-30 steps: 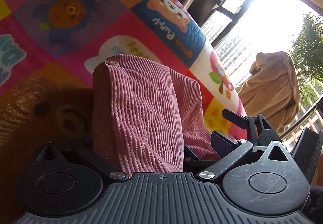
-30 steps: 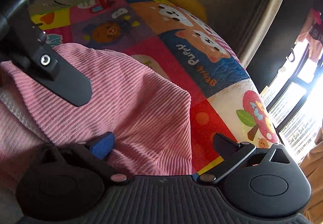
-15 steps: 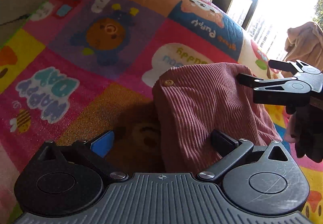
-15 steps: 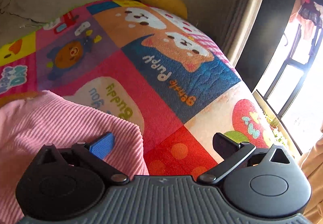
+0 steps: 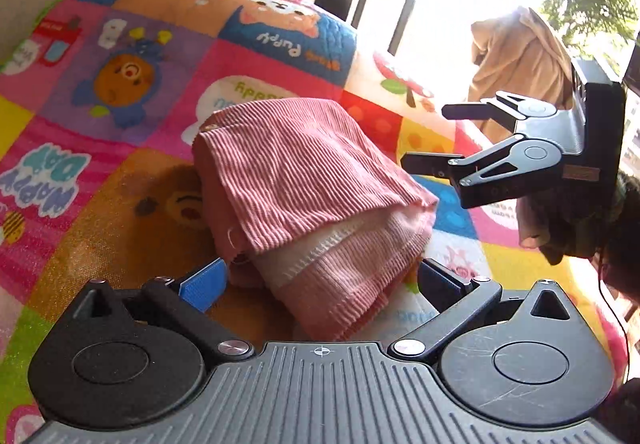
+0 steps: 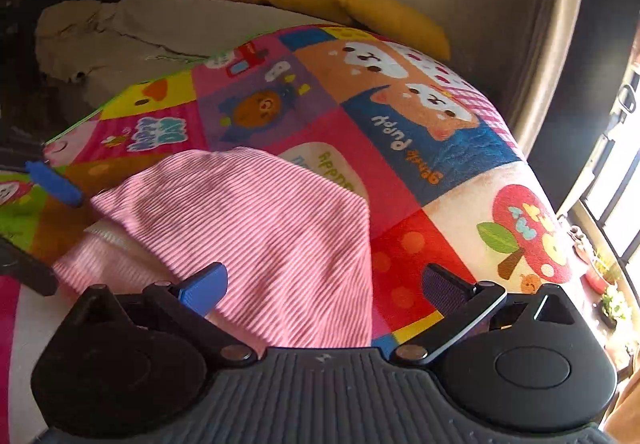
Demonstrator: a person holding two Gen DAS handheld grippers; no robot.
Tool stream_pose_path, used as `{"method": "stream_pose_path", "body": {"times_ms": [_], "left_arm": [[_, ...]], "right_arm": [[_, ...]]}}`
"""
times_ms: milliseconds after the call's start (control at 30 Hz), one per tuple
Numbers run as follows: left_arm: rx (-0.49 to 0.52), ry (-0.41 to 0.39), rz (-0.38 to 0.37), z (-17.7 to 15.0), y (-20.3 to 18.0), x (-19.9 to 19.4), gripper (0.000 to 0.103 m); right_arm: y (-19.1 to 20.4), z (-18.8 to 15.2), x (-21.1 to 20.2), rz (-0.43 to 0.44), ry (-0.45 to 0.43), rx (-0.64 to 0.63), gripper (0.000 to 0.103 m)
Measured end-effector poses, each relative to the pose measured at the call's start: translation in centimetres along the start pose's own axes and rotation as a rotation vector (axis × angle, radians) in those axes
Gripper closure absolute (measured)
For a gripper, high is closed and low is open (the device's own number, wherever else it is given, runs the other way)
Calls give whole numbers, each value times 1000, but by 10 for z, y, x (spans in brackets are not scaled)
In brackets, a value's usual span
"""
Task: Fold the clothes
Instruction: 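Release the dress bundle and pull both grippers back from it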
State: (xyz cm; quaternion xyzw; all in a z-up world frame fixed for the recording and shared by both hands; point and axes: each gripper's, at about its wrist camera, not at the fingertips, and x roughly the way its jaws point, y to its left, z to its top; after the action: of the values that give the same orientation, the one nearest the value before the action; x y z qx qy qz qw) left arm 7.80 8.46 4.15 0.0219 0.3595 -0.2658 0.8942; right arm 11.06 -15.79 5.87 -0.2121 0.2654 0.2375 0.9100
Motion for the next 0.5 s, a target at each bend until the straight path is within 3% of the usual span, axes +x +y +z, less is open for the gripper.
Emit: {"method": "stream_pose_path", "body": {"times_ms": [67,167,267,333,400,500], "left_arm": [[54,27,110,-2,-7,11,0],[31,22,272,1,6,24,0],[-106,6,307,11,33,28,0],[-126,-8,374,16,43,34,0],[-148,2,383,19,50,37,0],[-146,-8,233,17,47,26,0]], "right_arm": [[21,-4,-7,68,41,-62,0],[36,0,4,62,131,36,0],[40,4,23,-51,139,75,0],[33,9,39,-153,112,79,0],[21,13,51,-160,125,141,0],[12,11,44,-125,125,152,0]]}}
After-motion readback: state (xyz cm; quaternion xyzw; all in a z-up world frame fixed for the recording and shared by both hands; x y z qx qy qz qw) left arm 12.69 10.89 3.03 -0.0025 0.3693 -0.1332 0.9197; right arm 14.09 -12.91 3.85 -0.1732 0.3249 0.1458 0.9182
